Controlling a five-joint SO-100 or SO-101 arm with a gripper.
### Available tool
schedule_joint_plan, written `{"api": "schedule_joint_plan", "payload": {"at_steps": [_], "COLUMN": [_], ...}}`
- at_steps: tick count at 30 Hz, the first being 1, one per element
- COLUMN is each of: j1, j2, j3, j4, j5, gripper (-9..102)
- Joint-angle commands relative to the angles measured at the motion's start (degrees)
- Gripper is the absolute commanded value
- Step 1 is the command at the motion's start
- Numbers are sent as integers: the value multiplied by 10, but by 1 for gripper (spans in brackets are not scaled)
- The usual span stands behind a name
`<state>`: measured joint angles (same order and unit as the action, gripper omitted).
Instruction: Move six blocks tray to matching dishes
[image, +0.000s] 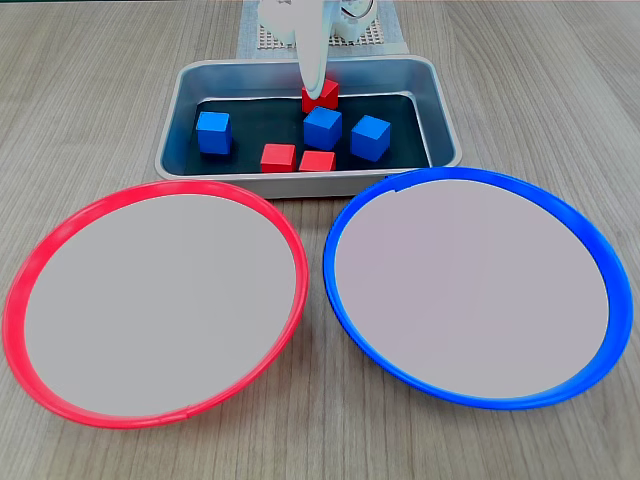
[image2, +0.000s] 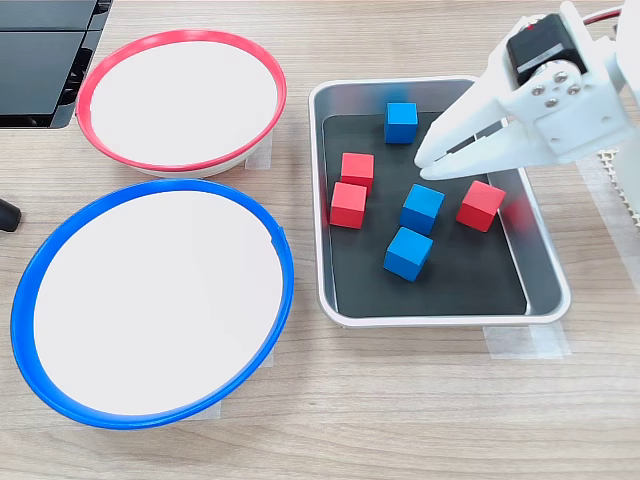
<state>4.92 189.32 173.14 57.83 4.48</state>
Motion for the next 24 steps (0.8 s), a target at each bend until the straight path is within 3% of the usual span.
{"api": "schedule_joint_plan", "payload": {"at_steps": [1,15,24], "j1": [4,-28,-13], "j2": [13,-3,-365], "j3": [-3,-15,-258], "j4": [0,-15,58], "j5": [-3,-23,69], "gripper": [0,0,19]}}
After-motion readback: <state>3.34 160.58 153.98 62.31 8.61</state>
